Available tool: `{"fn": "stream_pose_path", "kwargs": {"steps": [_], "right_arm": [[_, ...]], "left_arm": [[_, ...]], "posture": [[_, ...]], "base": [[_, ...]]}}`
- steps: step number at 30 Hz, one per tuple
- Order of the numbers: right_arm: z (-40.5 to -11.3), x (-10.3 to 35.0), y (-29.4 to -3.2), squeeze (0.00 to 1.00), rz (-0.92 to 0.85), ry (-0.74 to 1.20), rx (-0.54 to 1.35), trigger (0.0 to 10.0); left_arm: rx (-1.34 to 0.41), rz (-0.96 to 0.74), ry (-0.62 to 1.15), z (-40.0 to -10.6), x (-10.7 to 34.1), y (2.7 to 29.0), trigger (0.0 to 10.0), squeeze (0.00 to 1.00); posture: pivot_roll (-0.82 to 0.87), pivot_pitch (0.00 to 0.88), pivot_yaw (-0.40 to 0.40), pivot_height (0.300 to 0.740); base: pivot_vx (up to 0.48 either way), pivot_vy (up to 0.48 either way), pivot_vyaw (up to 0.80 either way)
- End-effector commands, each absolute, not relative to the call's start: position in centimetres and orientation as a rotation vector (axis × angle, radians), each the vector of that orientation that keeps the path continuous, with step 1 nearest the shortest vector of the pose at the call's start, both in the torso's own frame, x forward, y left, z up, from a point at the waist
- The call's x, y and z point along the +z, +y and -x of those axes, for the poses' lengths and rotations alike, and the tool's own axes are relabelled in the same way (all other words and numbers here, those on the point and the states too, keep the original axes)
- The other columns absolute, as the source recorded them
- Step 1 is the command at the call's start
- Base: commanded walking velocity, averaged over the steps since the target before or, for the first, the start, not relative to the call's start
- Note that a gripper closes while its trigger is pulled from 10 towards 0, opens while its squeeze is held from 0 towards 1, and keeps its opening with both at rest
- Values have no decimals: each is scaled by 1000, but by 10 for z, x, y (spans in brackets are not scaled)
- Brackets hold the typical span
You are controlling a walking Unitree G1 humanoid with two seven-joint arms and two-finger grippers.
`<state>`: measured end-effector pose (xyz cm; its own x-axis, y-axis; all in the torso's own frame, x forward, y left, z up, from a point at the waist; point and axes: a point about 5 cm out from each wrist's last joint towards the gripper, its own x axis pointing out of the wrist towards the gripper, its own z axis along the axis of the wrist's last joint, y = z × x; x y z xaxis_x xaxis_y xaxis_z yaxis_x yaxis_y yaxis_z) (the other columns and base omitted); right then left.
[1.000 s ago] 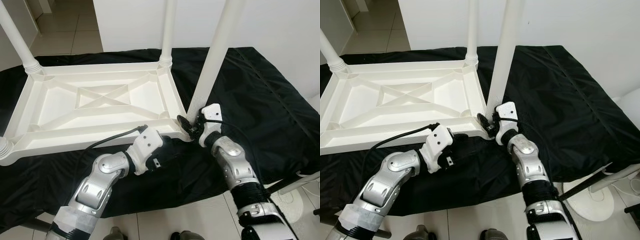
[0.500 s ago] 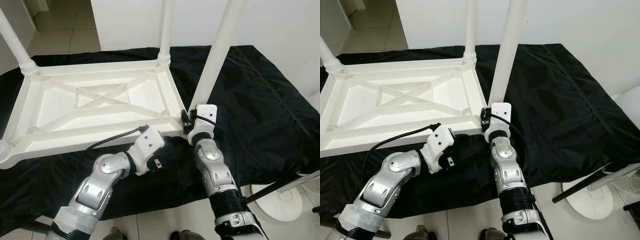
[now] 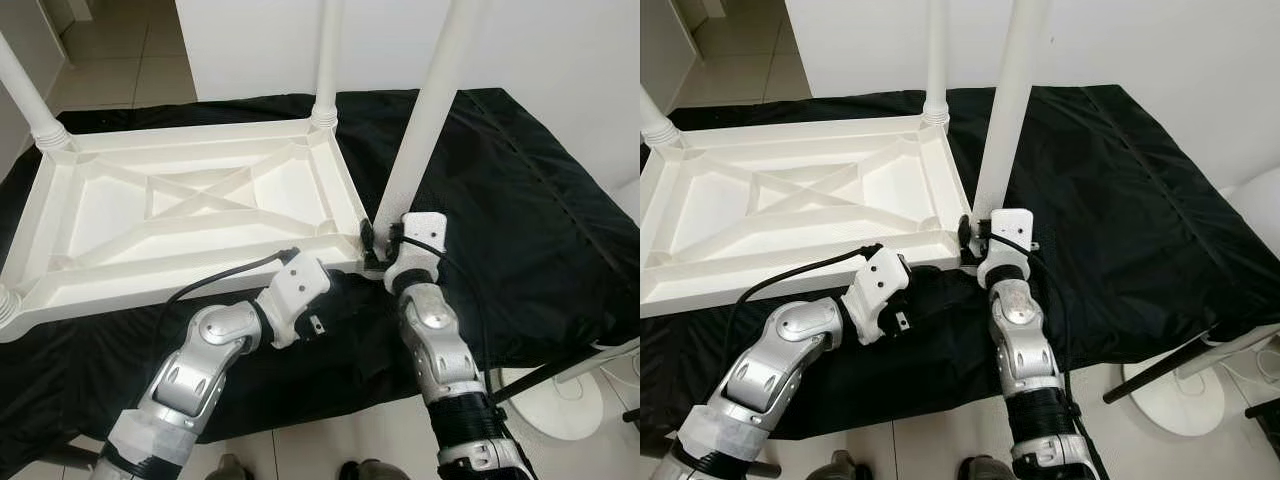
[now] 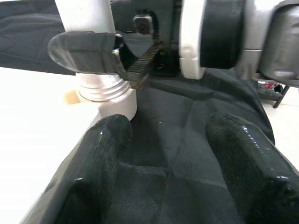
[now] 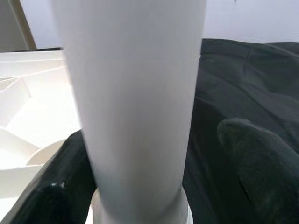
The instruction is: Building children table
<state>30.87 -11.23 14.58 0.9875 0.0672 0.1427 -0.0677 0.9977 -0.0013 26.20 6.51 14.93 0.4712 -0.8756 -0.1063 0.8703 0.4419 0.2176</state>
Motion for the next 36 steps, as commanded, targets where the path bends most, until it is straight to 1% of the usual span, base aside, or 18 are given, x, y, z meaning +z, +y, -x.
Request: {"fn": "stream_pose_path", "kwargs": {"steps": [1, 7, 9, 10, 11, 12, 13, 15, 16, 19, 20, 22, 24, 28, 29, 30, 31, 36], "right_arm": [[-306, 146, -112, 1000, -6, -144, 78, 10000], [-289, 143, -114, 1000, -4, -128, 112, 10000], [-280, 144, -116, 1000, 17, -125, 138, 10000], [-277, 145, -117, 949, 23, -125, 144, 10000], [-273, 145, -118, 733, 37, -126, 155, 10000], [-271, 145, -118, 733, 46, -126, 162, 10000], [-269, 145, -118, 490, 47, -126, 173, 10000], [-267, 145, -118, 490, 47, -125, 180, 10000], [-264, 144, -116, 0, 39, -119, 203, 8941], [-261, 143, -114, 0, 33, -114, 220, 8941], [-257, 141, -109, 0, 26, -112, 256, 0], [-253, 141, -104, 0, 15, -112, 291, 0], [-252, 142, -97, 0, 1, -115, 349, 0], [-253, 142, -94, 0, 2, -105, 393, 0], [-256, 143, -93, 0, -4, -97, 424, 7137], [-256, 143, -93, 0, -4, -97, 424, 7137], [-260, 145, -93, 0, -17, -88, 467, 10000], [-268, 148, -102, 0, -39, -89, 512, 10000]], "left_arm": [[-1070, -263, -18, -261, 147, 64, 10000, 0], [-1074, -273, -17, -262, 146, 65, 10000, 0], [-1065, -284, -20, -267, 148, 69, 10000, 0], [-1059, -288, -22, -269, 149, 71, 10000, 0], [-1041, -296, -25, -272, 151, 75, 10000, 0], [-1028, -302, -28, -274, 152, 78, 10000, 0], [-1015, -305, -31, -277, 153, 81, 10000, 0], [-1006, -307, -33, -278, 153, 83, 10000, 0], [-980, -310, -34, -282, 155, 89, 10000, 0], [-961, -313, -35, -284, 156, 94, 10000, 0], [-923, -324, -37, -290, 158, 102, 10000, 0], [-886, -335, -41, -295, 160, 110, 10000, 0], [-807, -350, -65, -305, 168, 125, 10000, 0], [-764, -353, -83, -310, 173, 131, 10000, 0], [-740, -348, -94, -313, 175, 134, 10000, 0], [-740, -348, -94, -313, 175, 134, 10000, 0], [-710, -335, -107, -317, 179, 138, 10000, 0], [-680, -303, -123, -320, 183, 139, 10000, 0]], "posture": [[-34, 54, -16, 740], [-42, 50, -15, 740], [-44, 50, -15, 740], [-44, 50, -15, 740], [-44, 53, -15, 740], [-44, 53, -15, 740], [-45, 54, -15, 740], [-45, 54, -15, 740], [-47, 58, -11, 740], [-47, 58, -11, 740], [-46, 61, -7, 740], [-47, 65, -5, 740], [-47, 65, -5, 740], [-47, 65, -5, 740], [-43, 65, -10, 740], [-43, 65, -10, 740], [-43, 65, -10, 740], [-44, 60, -11, 740]], "base": [[0, 0, 0], [0, 0, 0], [0, 0, 0], [0, 0, 0], [0, 0, 0], [0, 0, 0], [0, 0, 0], [0, 0, 0], [0, 0, 0], [0, 0, 0], [0, 0, 0], [0, 0, 0], [0, 0, 0], [0, 0, 0], [0, 0, 0], [0, 0, 0], [0, 0, 0], [0, 0, 0]]}}
